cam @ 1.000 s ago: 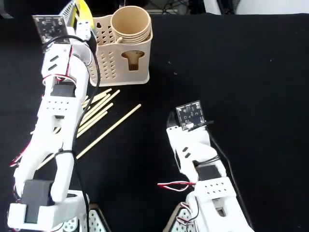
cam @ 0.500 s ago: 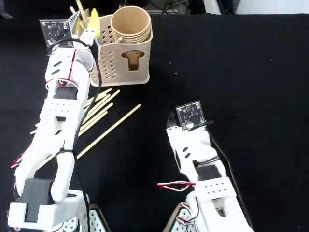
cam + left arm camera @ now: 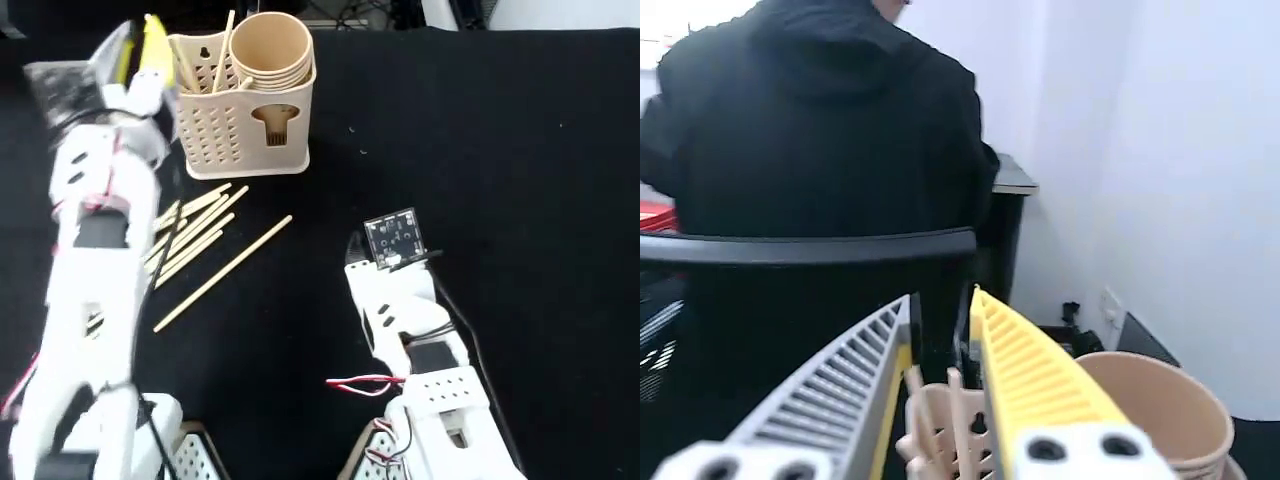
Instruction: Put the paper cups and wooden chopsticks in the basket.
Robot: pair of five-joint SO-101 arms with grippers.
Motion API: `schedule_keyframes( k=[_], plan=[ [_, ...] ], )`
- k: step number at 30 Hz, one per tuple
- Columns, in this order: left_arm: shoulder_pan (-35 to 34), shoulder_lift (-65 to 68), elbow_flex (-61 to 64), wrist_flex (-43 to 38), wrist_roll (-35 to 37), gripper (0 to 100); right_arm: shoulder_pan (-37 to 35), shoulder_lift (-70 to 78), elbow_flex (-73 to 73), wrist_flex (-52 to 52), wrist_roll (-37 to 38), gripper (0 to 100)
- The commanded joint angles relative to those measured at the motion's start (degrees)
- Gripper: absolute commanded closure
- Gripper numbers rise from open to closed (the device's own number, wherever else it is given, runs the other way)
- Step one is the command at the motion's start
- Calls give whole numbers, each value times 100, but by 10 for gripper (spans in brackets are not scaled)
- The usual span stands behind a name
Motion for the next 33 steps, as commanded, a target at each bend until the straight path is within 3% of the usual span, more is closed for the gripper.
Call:
schedule_keyframes(
  k=[1,8,12,17,23,25,29,31,33],
  plan=[
    [-470,-1433,224,1046,0,891,-70,-66,-31,-88,-44,868],
    [-1727,-3349,585,3991,-35,891,-70,-66,-286,-62,-26,868],
    [-2053,-3710,1244,4958,-914,891,-70,-66,-1121,844,-18,868],
    [-2079,-3490,2668,4958,-2382,891,-237,-66,-2589,2321,-9,865],
    [-2633,-3138,3310,4932,-2549,891,-1705,136,-3600,3095,220,865],
    [-2624,-3024,3451,4563,-2549,891,-2119,426,-3714,3112,316,865],
    [-2615,-2523,3679,3525,-2963,825,-2321,1112,-3890,3112,325,866],
    [-2615,-2066,3662,3420,-3226,760,-2295,1367,-3934,3112,325,867],
    [-2615,-1477,3468,3411,-3587,761,-2286,1560,-3925,3112,334,868]
  ],
)
